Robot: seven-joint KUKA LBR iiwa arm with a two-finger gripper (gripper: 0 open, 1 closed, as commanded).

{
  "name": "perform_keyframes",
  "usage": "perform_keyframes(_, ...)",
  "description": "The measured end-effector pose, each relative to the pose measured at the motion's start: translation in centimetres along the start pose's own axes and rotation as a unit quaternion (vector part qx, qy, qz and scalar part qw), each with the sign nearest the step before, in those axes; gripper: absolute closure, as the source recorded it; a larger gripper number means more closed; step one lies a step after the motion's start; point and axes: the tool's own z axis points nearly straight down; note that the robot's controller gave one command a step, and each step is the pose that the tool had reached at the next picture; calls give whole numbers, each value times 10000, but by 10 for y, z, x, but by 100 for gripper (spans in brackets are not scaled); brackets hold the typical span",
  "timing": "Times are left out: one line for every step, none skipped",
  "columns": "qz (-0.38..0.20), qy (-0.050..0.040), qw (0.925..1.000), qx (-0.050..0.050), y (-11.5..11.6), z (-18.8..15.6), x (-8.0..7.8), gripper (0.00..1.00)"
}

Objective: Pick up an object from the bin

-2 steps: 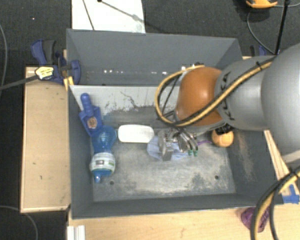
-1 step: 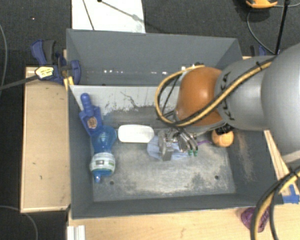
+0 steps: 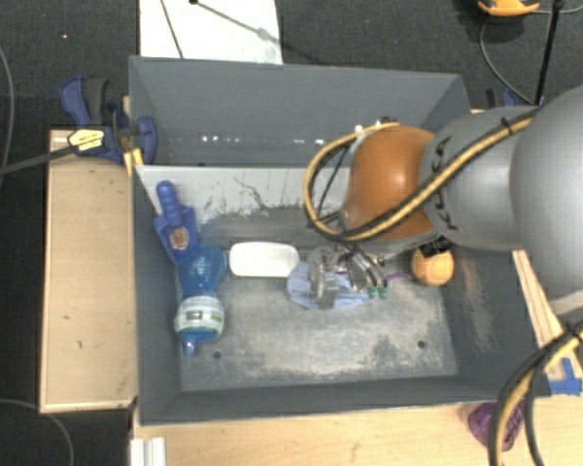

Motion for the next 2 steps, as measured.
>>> perform_keyframes(4,-10,10000,1,0,0,-3,100)
perform_keyframes(-10,36,10000,2,-2,-40,4,100)
